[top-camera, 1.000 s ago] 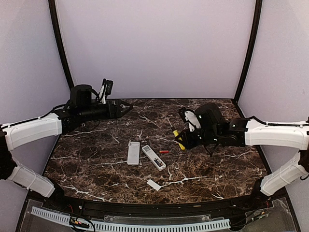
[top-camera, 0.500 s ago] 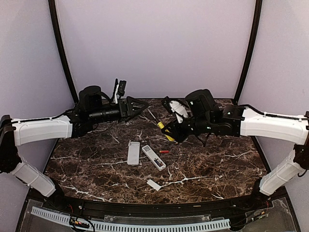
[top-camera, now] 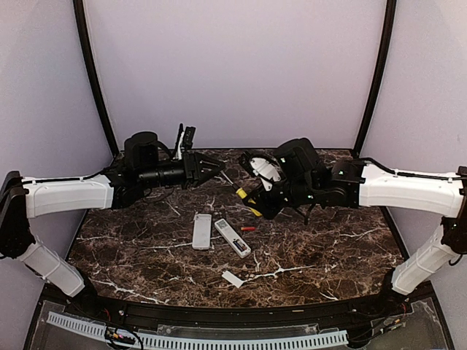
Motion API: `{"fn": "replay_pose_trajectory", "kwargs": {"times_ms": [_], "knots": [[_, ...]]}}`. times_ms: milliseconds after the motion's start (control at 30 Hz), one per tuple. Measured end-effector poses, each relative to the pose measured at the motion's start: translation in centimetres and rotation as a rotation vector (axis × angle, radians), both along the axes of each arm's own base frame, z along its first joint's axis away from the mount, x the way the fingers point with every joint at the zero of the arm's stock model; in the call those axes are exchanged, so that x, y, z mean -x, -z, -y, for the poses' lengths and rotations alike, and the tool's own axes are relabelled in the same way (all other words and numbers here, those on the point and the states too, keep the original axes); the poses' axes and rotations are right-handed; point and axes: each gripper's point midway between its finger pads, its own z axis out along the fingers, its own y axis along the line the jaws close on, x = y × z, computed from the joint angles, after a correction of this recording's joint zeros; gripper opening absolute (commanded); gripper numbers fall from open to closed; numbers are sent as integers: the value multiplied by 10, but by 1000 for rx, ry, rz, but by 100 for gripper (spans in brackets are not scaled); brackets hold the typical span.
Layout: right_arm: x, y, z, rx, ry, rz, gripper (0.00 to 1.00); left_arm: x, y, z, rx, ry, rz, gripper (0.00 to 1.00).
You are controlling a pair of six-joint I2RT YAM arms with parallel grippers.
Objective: Unload the batteries from the remote control
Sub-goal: Pass from the right arm to the left
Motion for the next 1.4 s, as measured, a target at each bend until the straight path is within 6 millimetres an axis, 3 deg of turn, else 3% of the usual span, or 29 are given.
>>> {"fn": "replay_pose_trajectory", "kwargs": {"times_ms": [767,933,1000,1133,1200,1300,1400], "knots": [[-3,-1,2,17,5,29,8,0,12,7,-8,20,-63,1],[-5,0,3,23,13,39,9,1,9,9,3,28,-66,0],[-5,0,4,23,18,43,19,1,9,9,3,29,-66,0],[-6,-1,7,-1,44,65,55,1,9,9,2,31,-57,0],[-6,-5,11,-29,65,74,67,1,8,8,-2,30,-42,0],[-5,-17,16,-116,95,80,75,0,-1,5,-2,13,3,0],[-6,-30,16,-245,119,62,78,2,-22,-2,19,-8,72,0]]}}
